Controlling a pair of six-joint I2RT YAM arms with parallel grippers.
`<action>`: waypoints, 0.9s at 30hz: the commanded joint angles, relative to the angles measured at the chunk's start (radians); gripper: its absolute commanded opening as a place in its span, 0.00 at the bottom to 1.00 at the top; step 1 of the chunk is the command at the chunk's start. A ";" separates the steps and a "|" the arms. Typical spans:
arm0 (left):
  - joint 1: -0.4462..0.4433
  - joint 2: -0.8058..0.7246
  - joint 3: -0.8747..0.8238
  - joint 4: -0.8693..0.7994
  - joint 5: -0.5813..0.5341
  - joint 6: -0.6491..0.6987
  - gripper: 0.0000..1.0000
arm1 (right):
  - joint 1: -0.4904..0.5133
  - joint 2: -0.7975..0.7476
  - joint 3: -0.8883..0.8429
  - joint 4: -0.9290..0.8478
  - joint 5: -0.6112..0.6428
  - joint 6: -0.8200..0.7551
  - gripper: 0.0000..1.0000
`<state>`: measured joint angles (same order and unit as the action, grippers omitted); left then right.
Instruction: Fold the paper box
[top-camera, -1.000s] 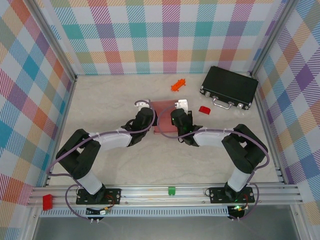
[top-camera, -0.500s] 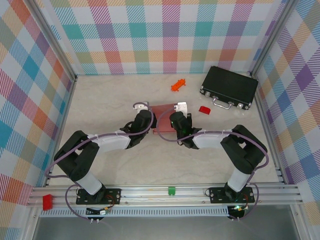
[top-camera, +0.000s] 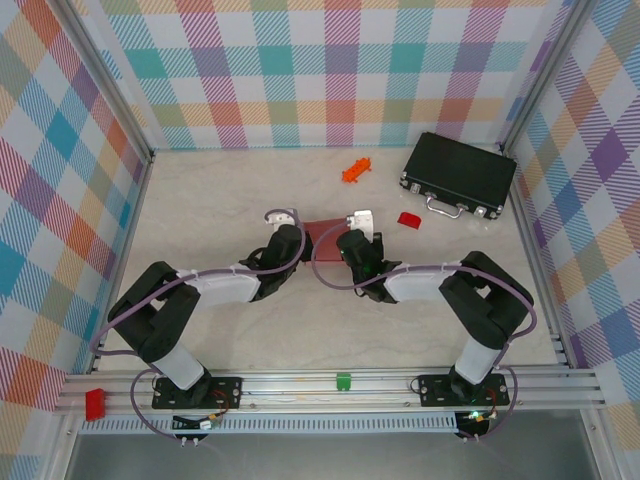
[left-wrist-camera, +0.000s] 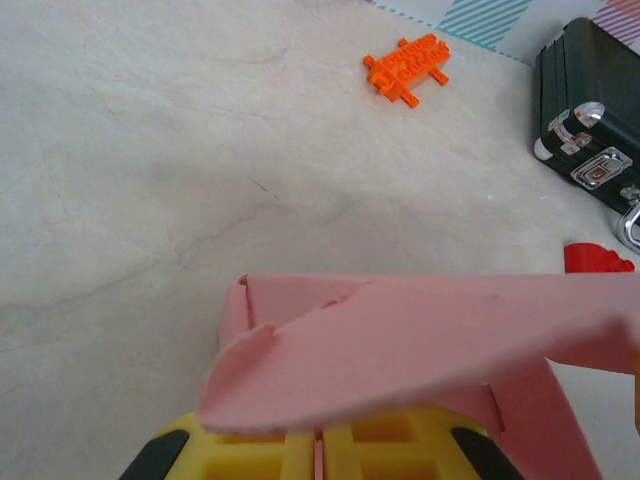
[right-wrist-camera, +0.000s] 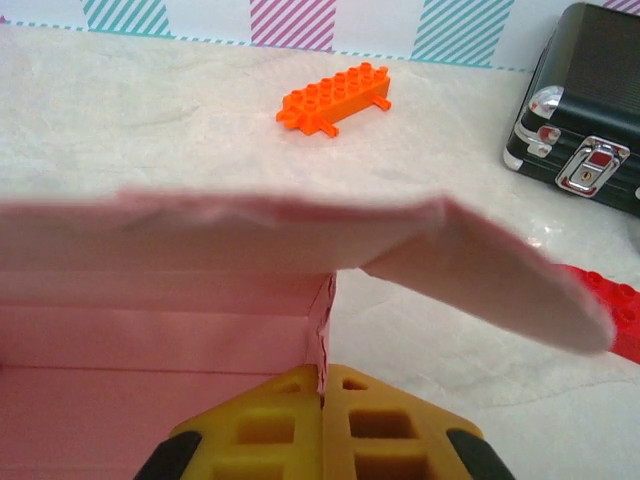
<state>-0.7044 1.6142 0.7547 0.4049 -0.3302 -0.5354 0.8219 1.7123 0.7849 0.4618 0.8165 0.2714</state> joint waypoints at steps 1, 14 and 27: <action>-0.025 -0.027 -0.030 0.001 0.032 -0.020 0.07 | 0.020 0.003 -0.022 -0.021 0.008 0.032 0.00; -0.054 -0.043 -0.067 -0.011 0.001 -0.015 0.04 | 0.056 -0.011 -0.051 -0.055 0.043 0.064 0.00; -0.076 -0.038 -0.118 -0.003 -0.012 -0.022 0.01 | 0.085 -0.021 -0.075 -0.095 0.066 0.101 0.05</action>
<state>-0.7597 1.5883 0.6582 0.4194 -0.3504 -0.5358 0.8955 1.7115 0.7250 0.4061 0.8787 0.3523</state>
